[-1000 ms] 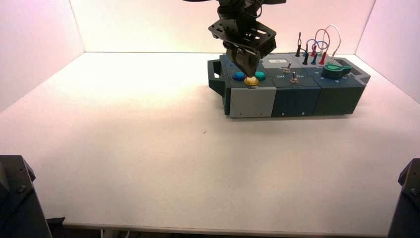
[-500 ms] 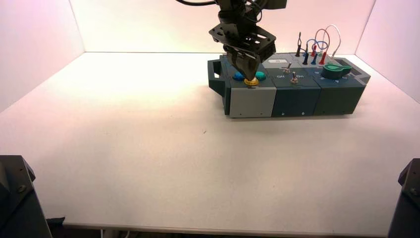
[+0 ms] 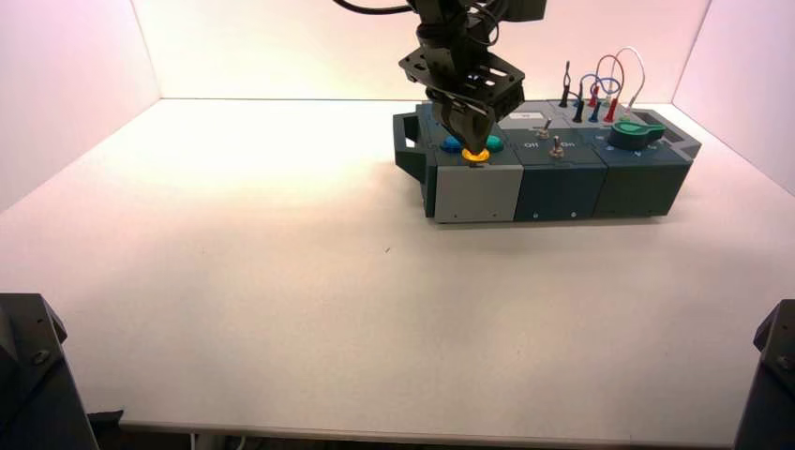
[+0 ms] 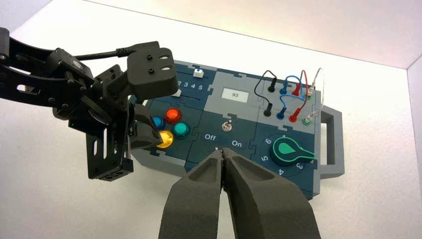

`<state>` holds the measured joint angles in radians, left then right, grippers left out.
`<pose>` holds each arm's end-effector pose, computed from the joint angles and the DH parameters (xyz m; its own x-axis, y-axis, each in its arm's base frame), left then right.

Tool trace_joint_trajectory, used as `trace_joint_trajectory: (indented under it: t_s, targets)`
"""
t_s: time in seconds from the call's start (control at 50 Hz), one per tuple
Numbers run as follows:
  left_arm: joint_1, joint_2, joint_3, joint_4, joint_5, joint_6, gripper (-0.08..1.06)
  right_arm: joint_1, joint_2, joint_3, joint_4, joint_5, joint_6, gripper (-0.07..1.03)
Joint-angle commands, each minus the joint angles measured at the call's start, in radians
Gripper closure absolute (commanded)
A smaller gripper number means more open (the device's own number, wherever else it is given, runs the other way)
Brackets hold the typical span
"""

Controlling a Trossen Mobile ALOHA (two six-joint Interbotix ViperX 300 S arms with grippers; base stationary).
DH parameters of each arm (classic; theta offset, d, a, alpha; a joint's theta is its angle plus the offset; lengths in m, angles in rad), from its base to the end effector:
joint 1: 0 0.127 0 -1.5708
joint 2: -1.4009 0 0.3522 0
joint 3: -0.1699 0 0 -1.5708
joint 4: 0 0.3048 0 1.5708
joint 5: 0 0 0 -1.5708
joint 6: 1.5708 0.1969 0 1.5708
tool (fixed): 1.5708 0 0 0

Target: Push the yellow button with the left gripper.

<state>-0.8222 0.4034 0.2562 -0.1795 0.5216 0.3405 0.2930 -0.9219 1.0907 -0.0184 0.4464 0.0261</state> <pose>0.3327 -0.3839 0.0552 0.1967 -0.3424 -0.9187 0.8555 0.5177 -0.0098 0.2117 0.0622 0.2194 0.7842 0.2283 -0.5770 -0.2773 0.9608 0.0032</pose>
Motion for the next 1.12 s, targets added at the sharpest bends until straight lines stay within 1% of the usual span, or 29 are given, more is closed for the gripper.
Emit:
trace_joint_trajectory:
  t_s: [0.02, 0.14, 0.38, 0.56, 0.74, 0.76, 0.88, 0.98, 1.12]
  targets:
    - [-0.003, -0.014, -0.018, 0.0, -0.003, 0.009, 1.01, -0.008, 0.005, -0.025, 0.002, -0.005, 0.002, 0.99]
    - [-0.003, -0.028, -0.018, 0.002, 0.005, 0.009, 1.01, -0.008, 0.003, -0.023, 0.002, -0.005, 0.002, 0.99]
    - [-0.002, -0.138, 0.005, 0.002, 0.0, 0.009, 1.01, -0.008, -0.02, -0.02, 0.005, -0.002, 0.003, 0.99]
    - [0.003, -0.216, 0.008, 0.002, 0.0, 0.009, 1.01, -0.008, -0.038, -0.018, 0.012, -0.005, 0.002, 0.99]
    - [0.002, -0.325, 0.031, 0.002, -0.002, -0.017, 1.01, -0.003, -0.044, -0.012, 0.026, 0.0, 0.002, 0.99]
    - [0.002, -0.348, 0.04, 0.002, 0.0, -0.026, 1.01, -0.003, -0.046, -0.014, 0.026, 0.005, 0.002, 0.99]
    - [0.009, -0.416, 0.072, 0.002, -0.002, -0.051, 1.01, -0.003, -0.055, -0.011, 0.026, 0.012, 0.002, 0.99]
    - [0.015, -0.453, 0.1, 0.002, -0.003, -0.052, 1.01, -0.002, -0.063, -0.008, 0.028, 0.014, 0.003, 0.99]
    - [0.02, -0.463, 0.127, 0.002, -0.009, -0.054, 1.01, -0.003, -0.077, -0.008, 0.029, 0.015, 0.003, 0.99]
